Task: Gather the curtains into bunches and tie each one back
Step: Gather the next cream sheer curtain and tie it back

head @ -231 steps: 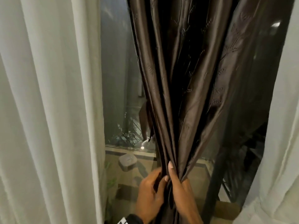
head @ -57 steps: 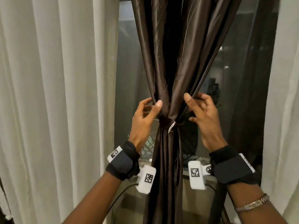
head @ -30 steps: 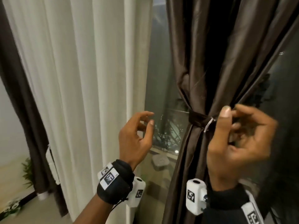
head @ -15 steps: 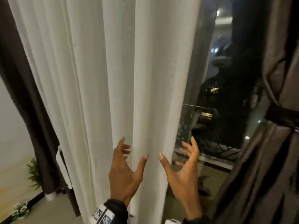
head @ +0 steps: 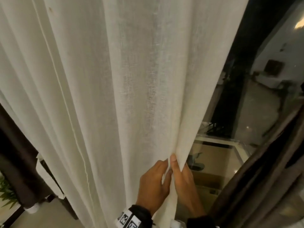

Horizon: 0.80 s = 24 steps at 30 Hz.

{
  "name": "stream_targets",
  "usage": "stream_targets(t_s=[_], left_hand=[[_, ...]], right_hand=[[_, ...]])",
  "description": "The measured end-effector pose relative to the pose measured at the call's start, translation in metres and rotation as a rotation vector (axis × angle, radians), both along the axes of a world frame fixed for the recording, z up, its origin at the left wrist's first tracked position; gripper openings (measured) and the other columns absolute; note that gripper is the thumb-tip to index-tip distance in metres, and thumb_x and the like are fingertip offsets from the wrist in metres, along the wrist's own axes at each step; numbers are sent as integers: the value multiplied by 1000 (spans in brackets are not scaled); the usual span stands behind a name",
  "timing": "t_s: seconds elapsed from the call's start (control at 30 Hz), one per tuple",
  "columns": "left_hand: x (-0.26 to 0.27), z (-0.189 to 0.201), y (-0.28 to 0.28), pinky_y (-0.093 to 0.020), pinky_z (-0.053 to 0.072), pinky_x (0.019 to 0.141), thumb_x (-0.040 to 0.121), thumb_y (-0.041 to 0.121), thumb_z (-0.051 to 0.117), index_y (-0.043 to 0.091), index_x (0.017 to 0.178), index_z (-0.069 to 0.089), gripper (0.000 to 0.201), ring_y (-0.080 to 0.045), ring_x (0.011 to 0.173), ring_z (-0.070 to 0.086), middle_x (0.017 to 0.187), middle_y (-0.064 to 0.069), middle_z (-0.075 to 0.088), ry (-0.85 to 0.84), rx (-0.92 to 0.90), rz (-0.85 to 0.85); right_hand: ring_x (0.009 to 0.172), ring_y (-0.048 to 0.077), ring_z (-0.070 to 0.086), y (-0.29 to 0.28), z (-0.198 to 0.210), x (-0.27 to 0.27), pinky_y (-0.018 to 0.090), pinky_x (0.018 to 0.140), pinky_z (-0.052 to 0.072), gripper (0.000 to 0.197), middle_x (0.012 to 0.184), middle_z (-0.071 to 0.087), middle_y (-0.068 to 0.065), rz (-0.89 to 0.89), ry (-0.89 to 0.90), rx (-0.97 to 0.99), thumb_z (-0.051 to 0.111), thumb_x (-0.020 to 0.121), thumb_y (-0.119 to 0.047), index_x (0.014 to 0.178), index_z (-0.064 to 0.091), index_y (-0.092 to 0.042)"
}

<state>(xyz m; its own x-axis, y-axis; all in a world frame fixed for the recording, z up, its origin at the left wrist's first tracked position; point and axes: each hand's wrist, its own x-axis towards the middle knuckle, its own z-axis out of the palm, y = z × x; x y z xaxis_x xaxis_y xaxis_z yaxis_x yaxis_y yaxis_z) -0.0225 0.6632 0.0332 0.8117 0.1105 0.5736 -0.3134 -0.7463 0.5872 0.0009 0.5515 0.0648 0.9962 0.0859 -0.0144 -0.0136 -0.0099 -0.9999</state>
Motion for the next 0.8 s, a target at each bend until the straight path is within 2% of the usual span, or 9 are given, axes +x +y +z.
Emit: stream_targets(t_s=[0.07,0.13,0.23,0.33,0.43,0.5,0.63,0.73,0.8], left_hand=[[-1,-3,0,-27,54,98,98,29,66,46,138,48,47,-6,115,61,126,20,63,59,6,-112],[-4,-2,8,-33,41,115,90,31,73,47,142,49,59,-12,138,44,142,16,57,-9,107,-86],[-12,4,25,-43,44,112,89,27,70,34,127,68,38,-19,135,42,138,8,57,-211,7,195],[-5,17,42,-42,45,109,93,26,79,22,152,49,66,-22,141,37,151,-2,41,-176,-378,542],[19,14,58,-35,45,112,99,33,73,27,163,27,80,-22,145,48,161,-1,43,34,-469,440],[27,7,57,-27,51,100,104,27,64,25,159,38,61,-20,128,65,147,1,61,29,-401,403],[23,0,26,-30,60,88,111,23,52,23,141,58,31,-9,103,71,119,8,71,-37,-271,334],[18,-10,17,-35,60,97,106,18,61,25,146,59,41,-3,116,69,133,9,71,62,-274,39],[13,-8,27,-34,56,105,100,20,68,25,141,67,41,-2,123,66,135,14,71,72,-273,-98]], right_hand=[[110,14,75,11,1,1,44,102,62,74,114,78,-5,-41,-81,-82,72,81,-77,134,63,-26],[100,10,73,12,6,9,39,91,65,57,107,75,-6,-87,-135,-158,83,86,-51,129,64,-19],[103,12,73,8,13,18,34,90,62,37,111,75,-8,-115,-91,-102,65,100,-49,128,65,-25],[101,6,67,3,15,25,37,99,51,35,106,72,-13,-80,-75,-95,48,107,-51,128,63,-27],[109,14,70,7,17,33,42,105,53,55,108,73,-12,-41,-78,-106,48,96,-67,130,65,-27],[115,12,71,13,17,38,41,106,57,62,115,74,-14,2,-143,-102,60,87,-71,134,64,-30],[109,-5,71,26,17,39,13,86,59,75,119,73,-20,119,-246,-132,87,73,-64,136,59,-35],[107,2,75,34,10,41,21,88,63,71,115,76,-11,135,-245,-95,90,76,-59,134,61,-29],[103,-3,75,33,6,44,14,85,60,58,114,77,-12,112,-210,-52,88,84,-47,133,63,-30]])
